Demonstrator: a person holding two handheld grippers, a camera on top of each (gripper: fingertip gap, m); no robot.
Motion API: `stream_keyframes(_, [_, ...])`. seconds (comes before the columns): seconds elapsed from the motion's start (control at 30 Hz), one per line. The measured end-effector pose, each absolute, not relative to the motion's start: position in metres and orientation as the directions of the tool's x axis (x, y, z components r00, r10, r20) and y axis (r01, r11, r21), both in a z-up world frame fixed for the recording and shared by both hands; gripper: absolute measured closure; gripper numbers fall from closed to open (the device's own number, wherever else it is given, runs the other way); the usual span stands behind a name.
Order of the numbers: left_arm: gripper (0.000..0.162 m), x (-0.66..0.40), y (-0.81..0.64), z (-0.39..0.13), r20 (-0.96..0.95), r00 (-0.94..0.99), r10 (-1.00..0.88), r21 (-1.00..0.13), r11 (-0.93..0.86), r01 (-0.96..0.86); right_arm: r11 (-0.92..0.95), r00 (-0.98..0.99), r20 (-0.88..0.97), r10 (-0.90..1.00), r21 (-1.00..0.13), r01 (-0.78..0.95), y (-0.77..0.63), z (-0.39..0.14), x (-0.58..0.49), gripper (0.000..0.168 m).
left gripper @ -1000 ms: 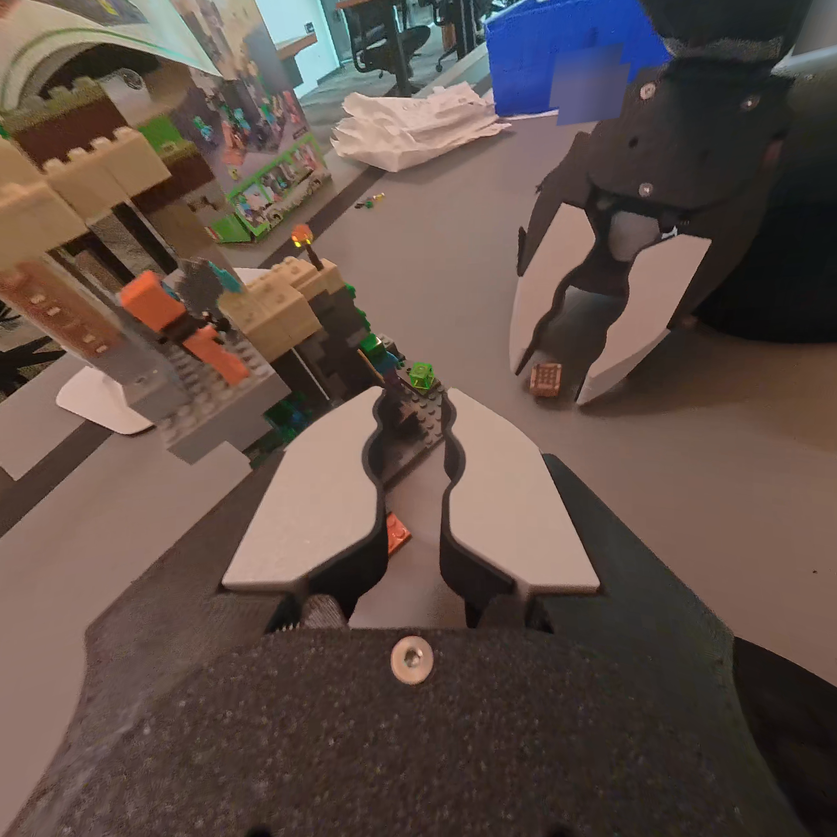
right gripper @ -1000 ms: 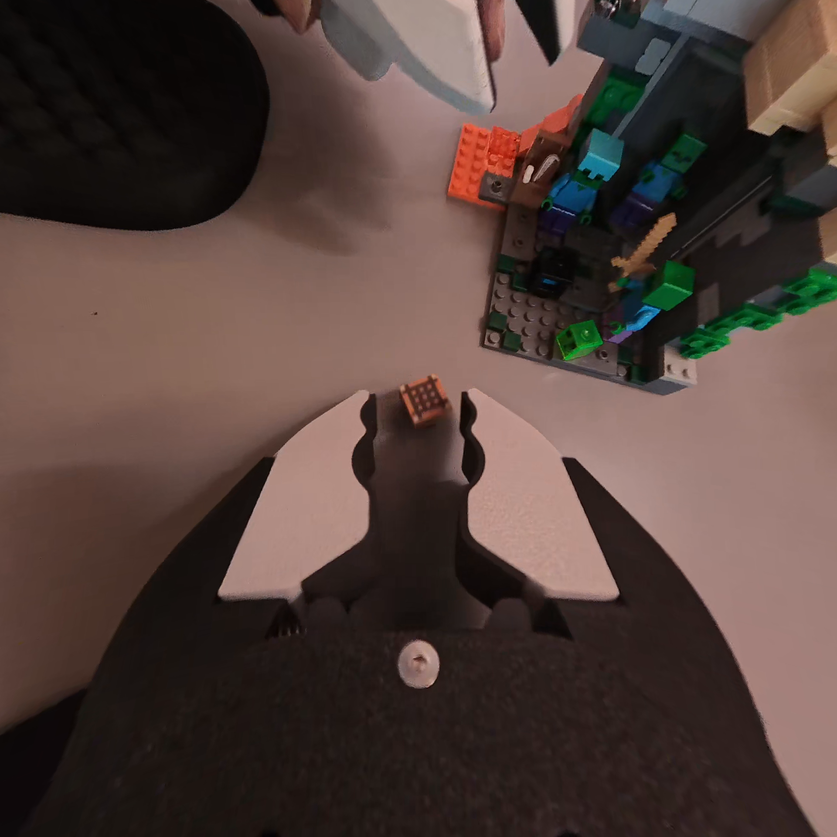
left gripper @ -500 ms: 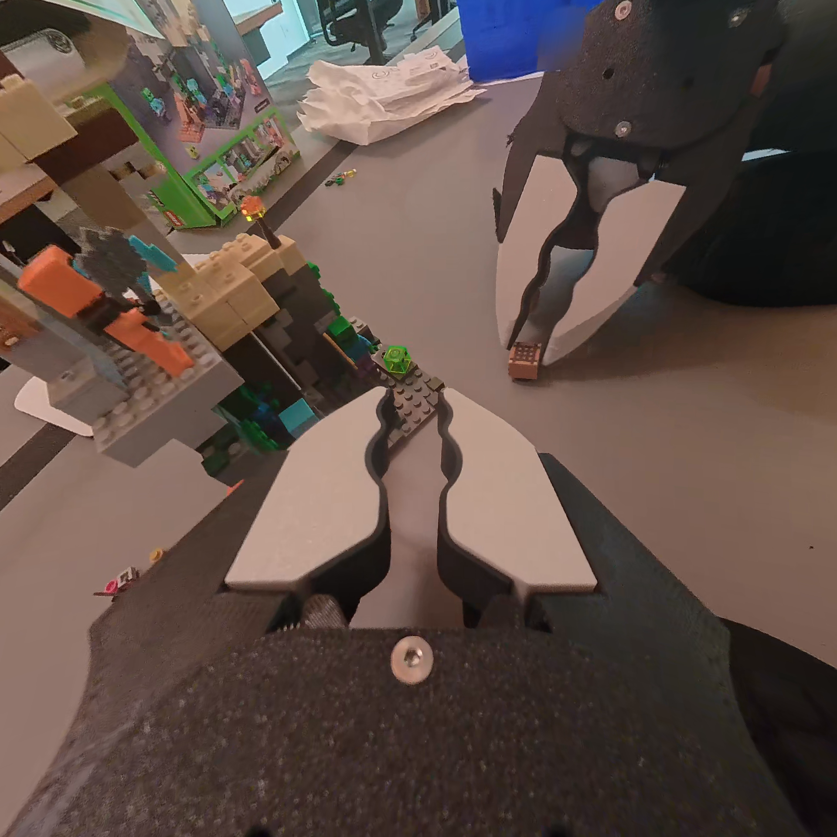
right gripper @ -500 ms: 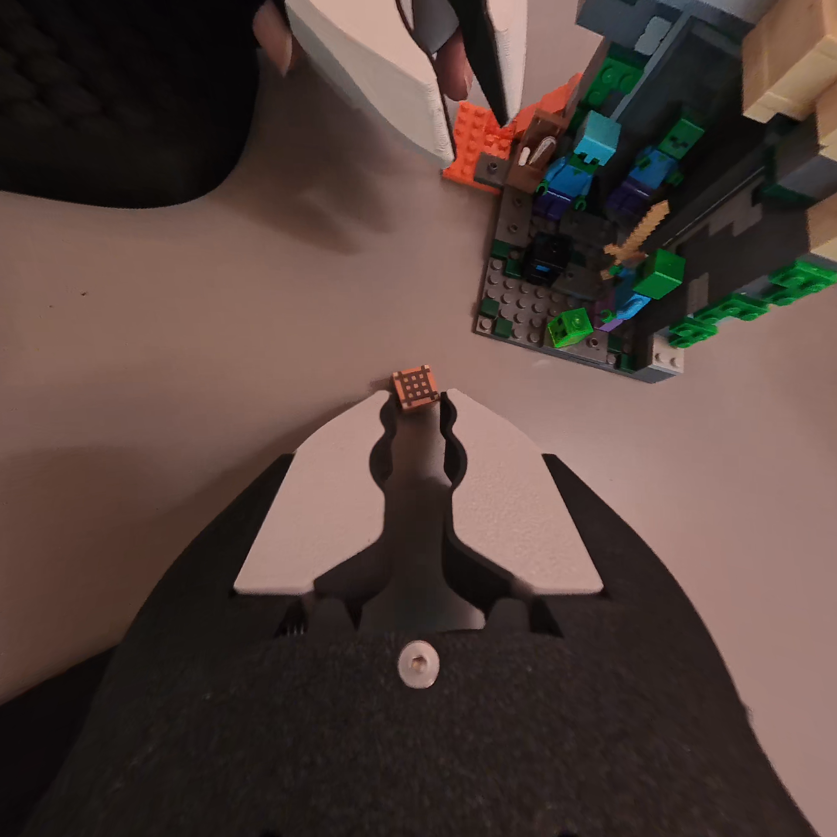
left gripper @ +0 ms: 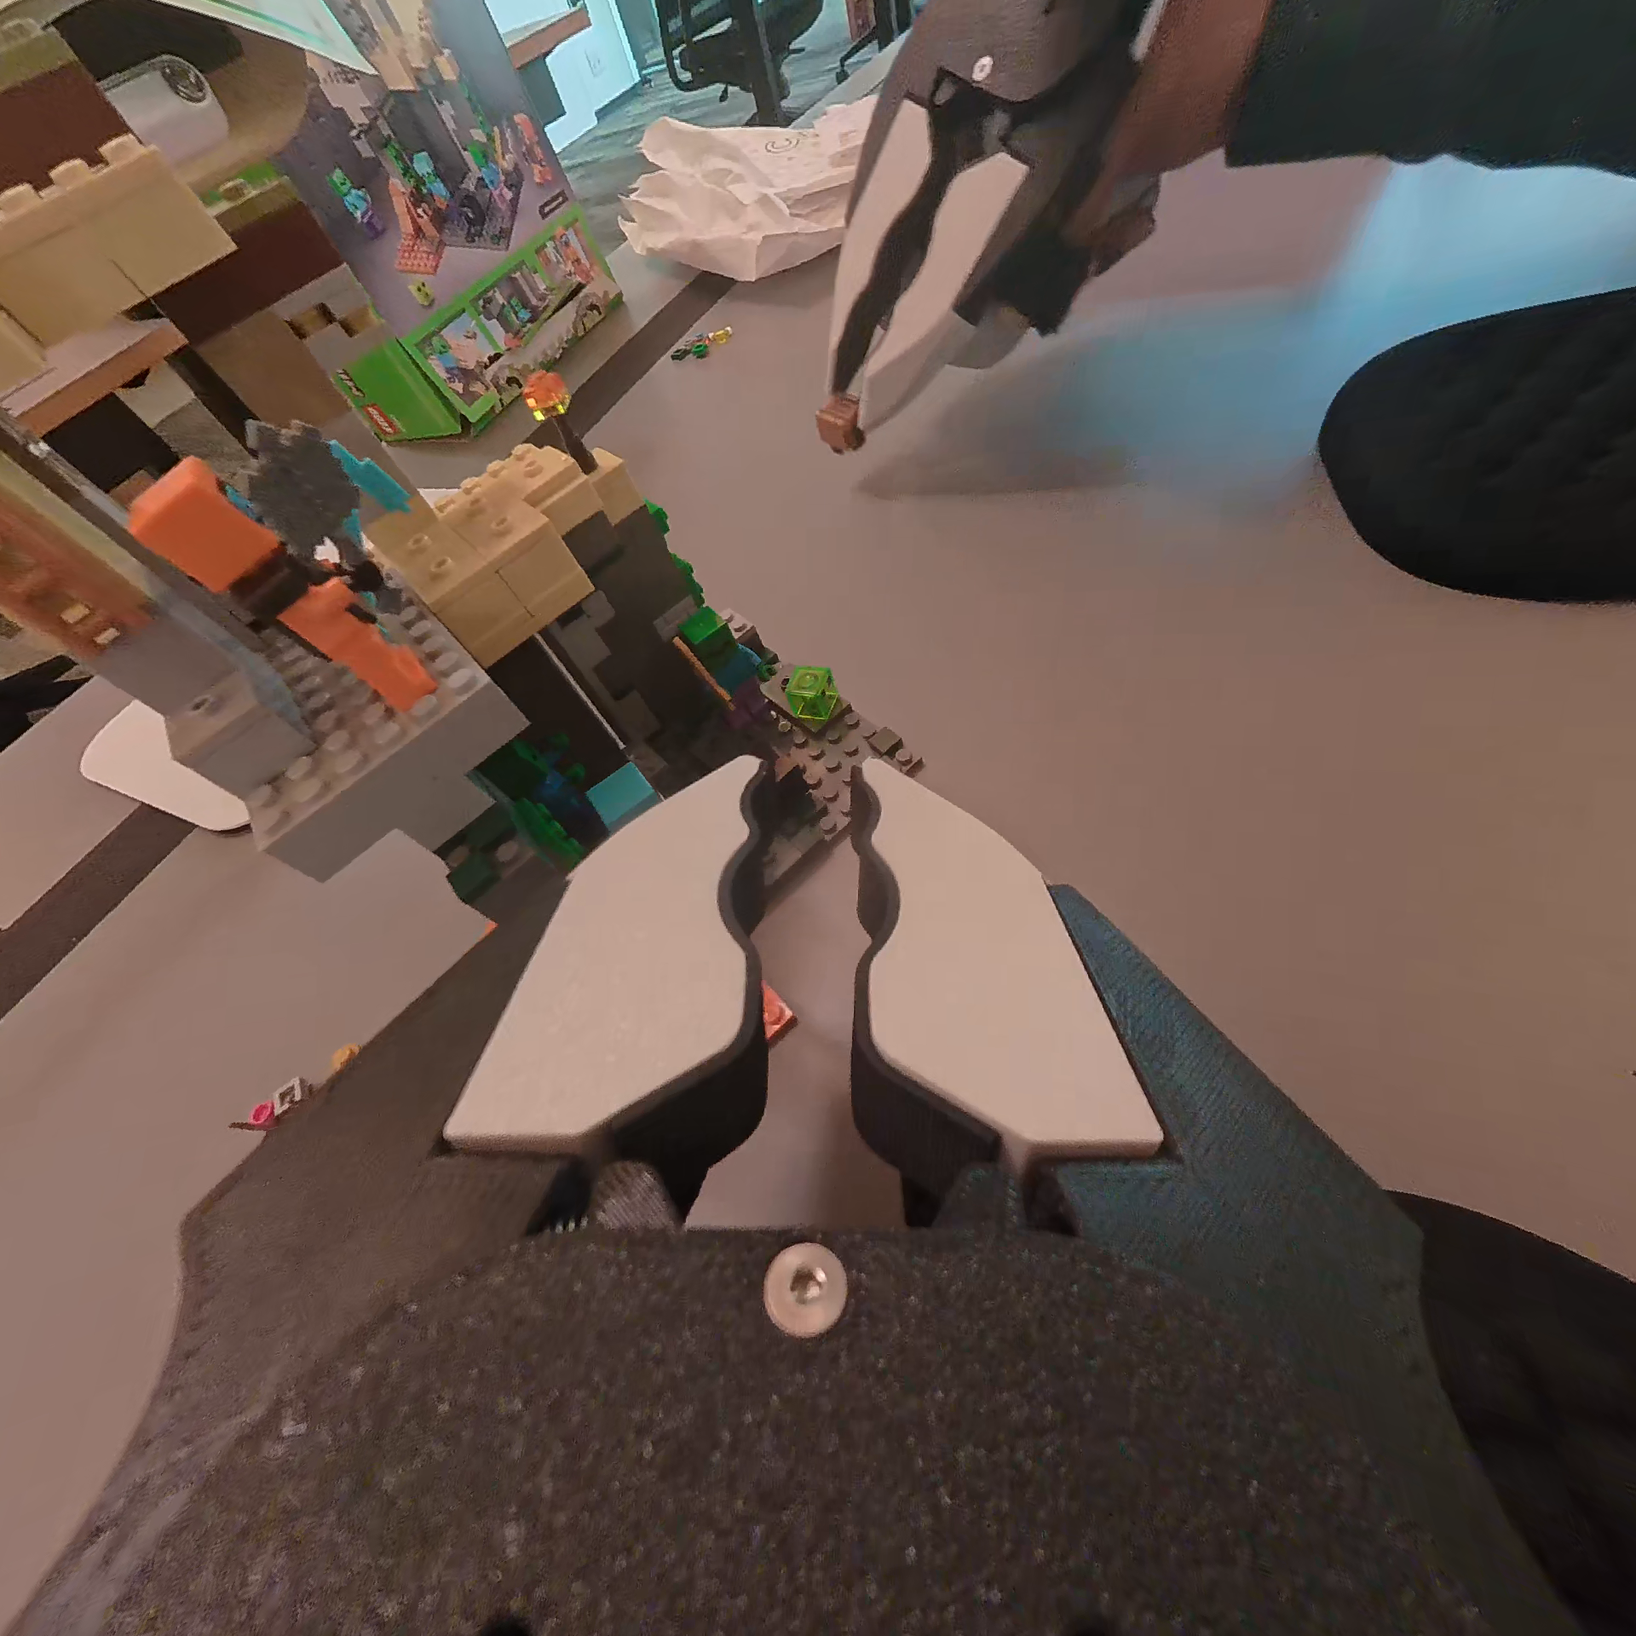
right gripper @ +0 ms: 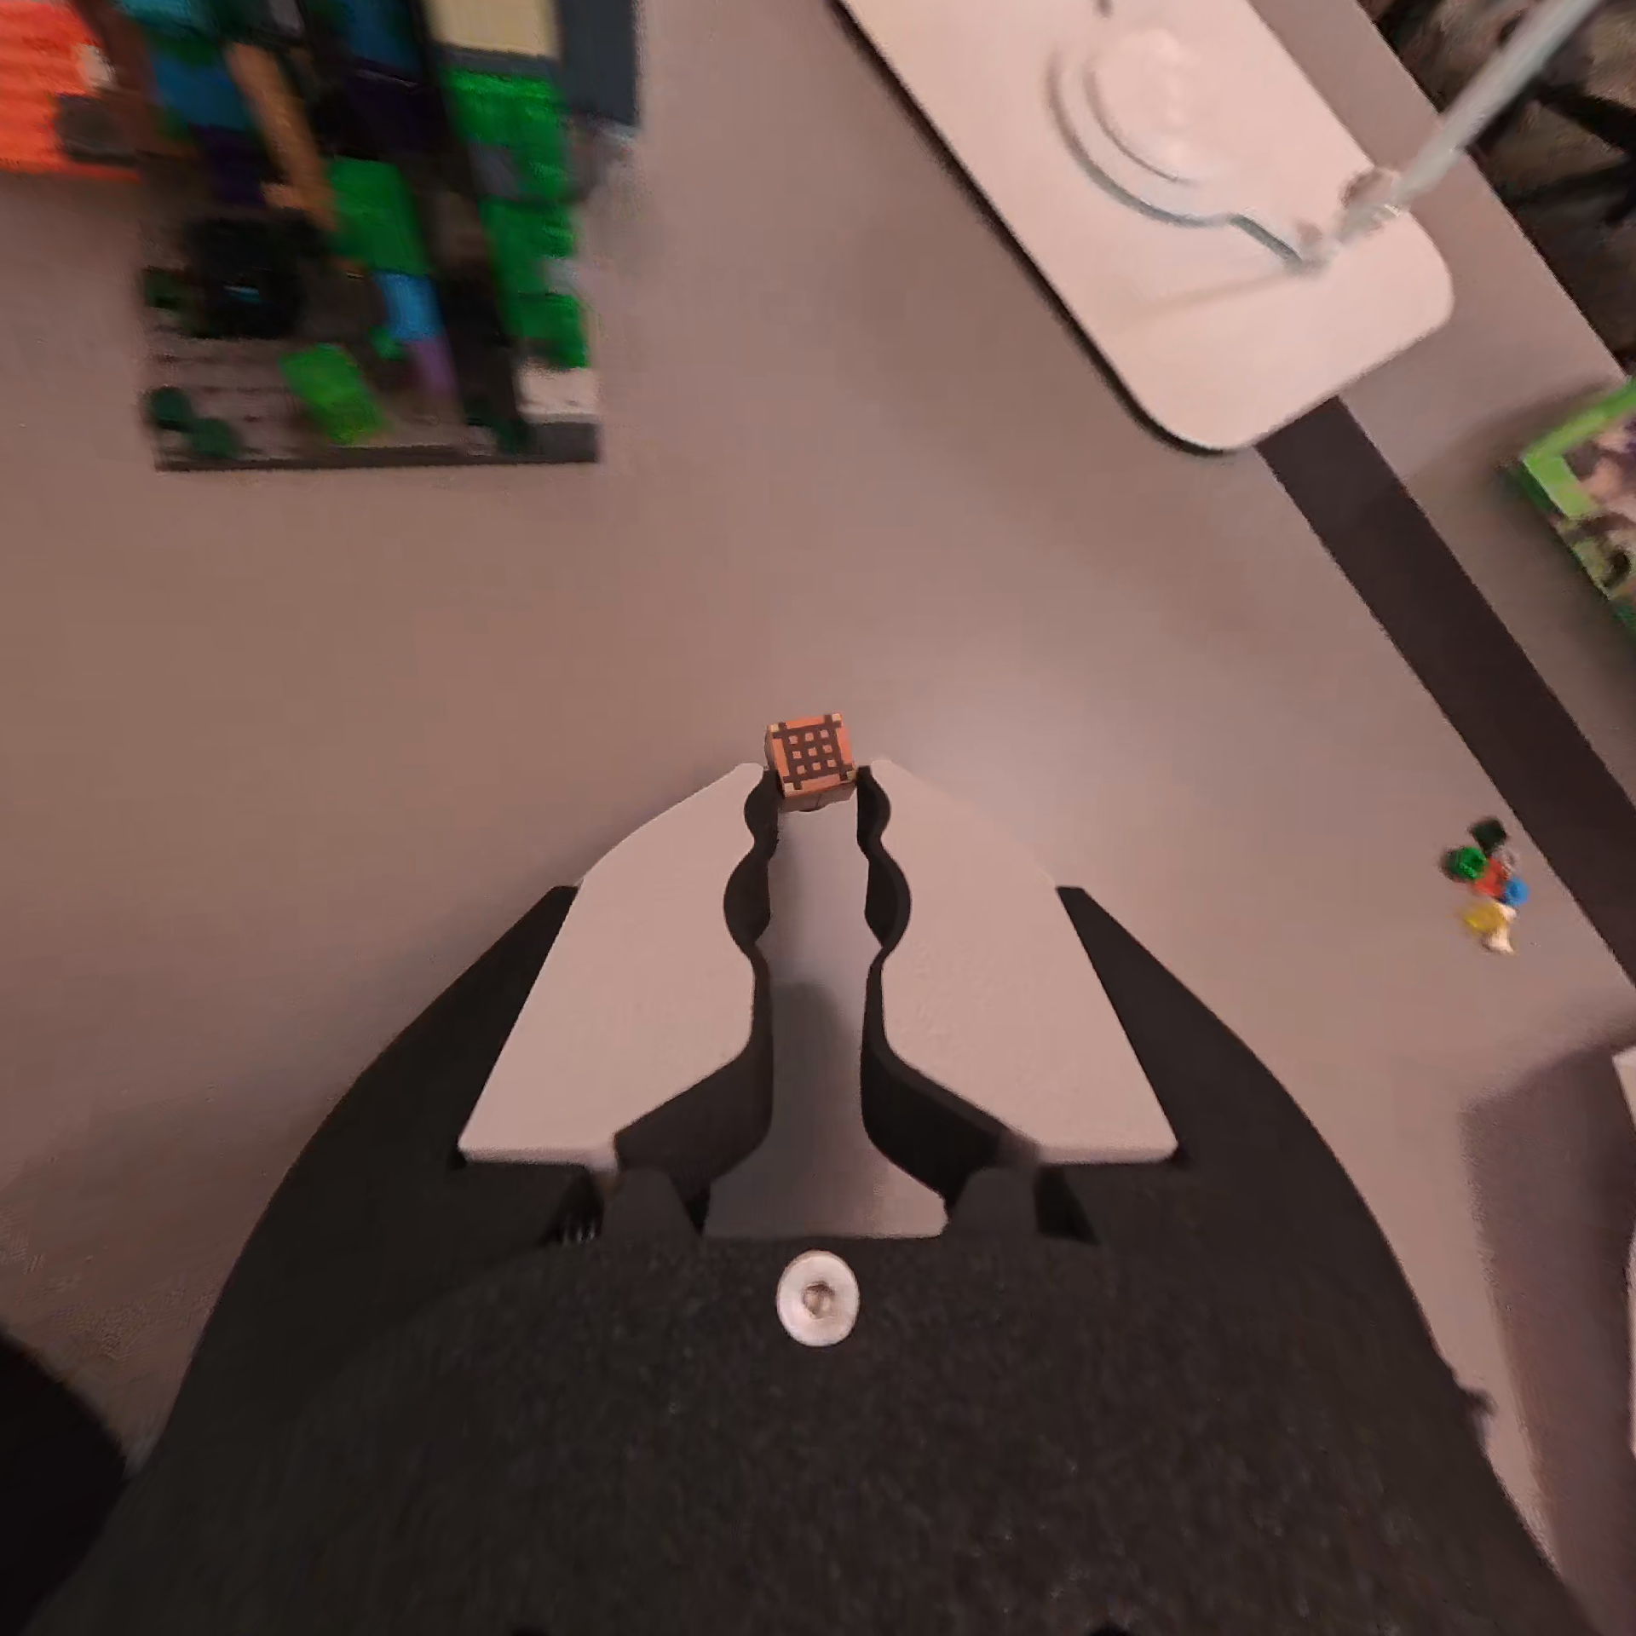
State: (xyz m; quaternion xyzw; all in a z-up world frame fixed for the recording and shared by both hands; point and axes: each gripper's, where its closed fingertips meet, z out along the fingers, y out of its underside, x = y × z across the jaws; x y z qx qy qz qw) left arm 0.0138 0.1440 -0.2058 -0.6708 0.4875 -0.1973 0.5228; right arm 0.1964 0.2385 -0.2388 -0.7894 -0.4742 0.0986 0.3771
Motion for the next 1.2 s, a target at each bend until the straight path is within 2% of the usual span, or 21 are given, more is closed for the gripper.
stream_keyframes(0.27, [0.146, 0.007, 0.150, -0.203, -0.245, 0.476, -0.845, -0.900, 0.015, -0.436, -0.366, 0.577, 0.169, 0.799, -0.625, 0.690, 0.279, -0.257, 0.217, 0.151])
stream_keyframes(0.37, [0.146, 0.003, 0.155, -0.198, -0.232, 0.506, -0.831, -0.913, 0.006, -0.408, -0.358, 0.583, 0.186, 0.791, -0.633, 0.687, 0.281, -0.252, 0.211, 0.143])
stream_keyframes(0.47, [0.147, -0.003, 0.160, -0.190, -0.217, 0.544, -0.810, -0.929, 0.000, -0.371, -0.277, 0.564, 0.193, 0.803, -0.716, 0.641, 0.275, -0.214, 0.179, 0.140])
stream_keyframes(0.63, [0.147, -0.020, 0.174, -0.173, -0.193, 0.640, -0.743, -0.959, 0.005, -0.283, -0.115, 0.478, 0.170, 0.862, -0.852, 0.510, 0.251, -0.119, 0.095, 0.139])
stream_keyframes(0.77, [0.145, -0.035, 0.185, -0.164, -0.188, 0.715, -0.673, -0.972, 0.023, -0.234, -0.075, 0.430, 0.147, 0.891, -0.886, 0.457, 0.246, -0.065, 0.041, 0.140])
stream_keyframes(1.0, [0.145, -0.046, 0.187, -0.148, -0.183, 0.770, -0.611, -0.982, 0.075, -0.174, -0.103, 0.428, 0.137, 0.893, -0.865, 0.491, 0.268, -0.046, -0.011, 0.141])
stream_keyframes(1.2, [0.146, -0.048, 0.188, -0.144, -0.177, 0.776, -0.606, -0.984, 0.080, -0.162, -0.121, 0.421, 0.150, 0.895, -0.825, 0.551, 0.275, -0.054, -0.018, 0.152])
